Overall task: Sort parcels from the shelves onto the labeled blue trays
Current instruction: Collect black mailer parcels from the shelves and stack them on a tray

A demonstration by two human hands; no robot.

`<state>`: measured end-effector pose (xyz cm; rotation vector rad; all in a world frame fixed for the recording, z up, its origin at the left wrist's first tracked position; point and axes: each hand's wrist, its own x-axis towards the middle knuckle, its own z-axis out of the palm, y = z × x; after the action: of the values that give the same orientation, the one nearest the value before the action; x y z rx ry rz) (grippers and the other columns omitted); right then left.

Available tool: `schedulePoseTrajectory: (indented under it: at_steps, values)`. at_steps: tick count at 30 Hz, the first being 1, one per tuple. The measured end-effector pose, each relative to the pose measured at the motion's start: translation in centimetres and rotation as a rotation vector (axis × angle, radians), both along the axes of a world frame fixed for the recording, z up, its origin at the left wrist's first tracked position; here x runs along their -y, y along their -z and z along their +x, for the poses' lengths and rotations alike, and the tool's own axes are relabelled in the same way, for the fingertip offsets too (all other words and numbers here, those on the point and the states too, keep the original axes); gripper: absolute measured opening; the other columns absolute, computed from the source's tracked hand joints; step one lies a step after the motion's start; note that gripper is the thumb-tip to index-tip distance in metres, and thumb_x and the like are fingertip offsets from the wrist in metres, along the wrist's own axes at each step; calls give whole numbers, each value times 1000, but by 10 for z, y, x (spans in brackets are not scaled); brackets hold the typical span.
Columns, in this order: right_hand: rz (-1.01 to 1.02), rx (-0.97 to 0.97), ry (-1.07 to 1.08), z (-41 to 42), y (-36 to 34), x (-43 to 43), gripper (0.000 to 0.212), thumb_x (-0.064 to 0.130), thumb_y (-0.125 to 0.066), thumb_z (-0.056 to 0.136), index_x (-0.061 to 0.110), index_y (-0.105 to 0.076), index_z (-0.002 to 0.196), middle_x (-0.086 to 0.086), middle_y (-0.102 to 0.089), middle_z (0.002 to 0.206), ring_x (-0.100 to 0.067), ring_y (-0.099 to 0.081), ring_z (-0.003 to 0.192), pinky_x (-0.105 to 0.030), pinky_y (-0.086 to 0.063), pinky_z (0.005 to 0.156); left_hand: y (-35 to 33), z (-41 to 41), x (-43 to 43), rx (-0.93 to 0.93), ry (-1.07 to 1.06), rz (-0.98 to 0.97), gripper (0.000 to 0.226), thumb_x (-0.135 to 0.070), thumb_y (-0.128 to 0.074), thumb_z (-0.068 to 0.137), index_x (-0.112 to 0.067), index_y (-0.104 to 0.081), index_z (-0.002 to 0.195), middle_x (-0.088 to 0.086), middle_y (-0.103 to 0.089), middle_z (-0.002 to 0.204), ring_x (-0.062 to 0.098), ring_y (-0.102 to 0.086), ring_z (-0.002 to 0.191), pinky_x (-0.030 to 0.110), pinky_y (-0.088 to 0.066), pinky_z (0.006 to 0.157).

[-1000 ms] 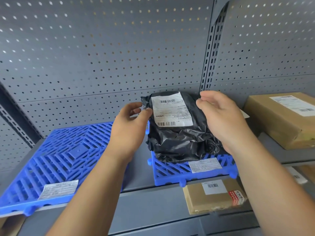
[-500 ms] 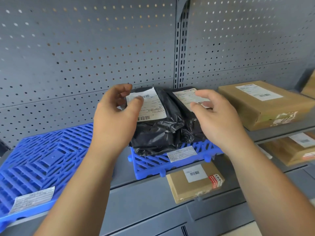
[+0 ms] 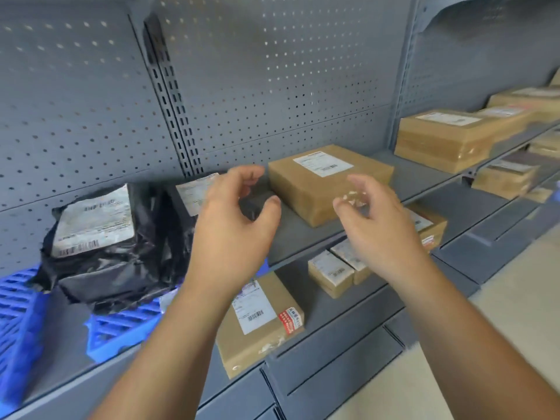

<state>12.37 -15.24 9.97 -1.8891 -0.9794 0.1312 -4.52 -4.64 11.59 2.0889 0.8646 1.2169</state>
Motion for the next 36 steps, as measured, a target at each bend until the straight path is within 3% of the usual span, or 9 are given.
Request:
schedulePoseTrajectory:
  at_steps: [7,10,14,19,26,30,36]
  values:
    - [-37,18,161,83,14,89,48,41,-56,98,40,-43,144,10,-42,147,-17,-41,135,-36,-38,102,22,112,60,-352,267,117,47,-35,-66,92,-34,-55,137,-14,-53,133,4,-50,123,16,-35,93]
    - [-63,29,279,116,21,131,52,38,-58,96,38,-43,146,7,-44,148,-21,-41,137,-39,-39,108,30,161,91,-387,366,137,45,-36,-66,92,-34,-55,136,-16,-54,127,3,-50,118,15,-33,84]
    - [-128,45,412,154,35,183,55,36,-60,97,34,-42,148,6,-42,151,-20,-35,142,-36,-34,110,44,226,130,-437,504,180,44,-37,-64,92,-34,-56,135,-13,-56,132,11,-55,119,34,-48,97]
    - [-224,43,576,194,53,232,55,36,-59,97,32,-41,149,4,-42,150,-22,-35,140,-35,-35,105,62,294,168,-502,650,215,44,-38,-63,93,-32,-55,135,-8,-56,132,18,-54,120,41,-50,96]
    - [-375,3,726,257,83,262,58,36,-59,95,28,-41,150,5,-42,151,-22,-35,139,-46,-38,111,94,394,186,-565,787,272,48,-44,-60,95,-35,-49,141,-13,-49,142,14,-46,130,36,-44,104]
    - [-503,-13,809,307,93,264,59,37,-58,94,29,-40,150,4,-39,154,-23,-34,141,-46,-37,113,115,459,187,-634,851,379,49,-45,-55,98,-34,-46,145,-10,-50,145,15,-49,127,28,-38,96]
    - [-578,-70,895,380,98,252,59,39,-58,95,31,-39,150,5,-38,155,-22,-35,140,-44,-37,112,124,566,179,-672,991,388,49,-43,-53,100,-30,-44,147,-7,-48,146,18,-47,130,36,-40,103]
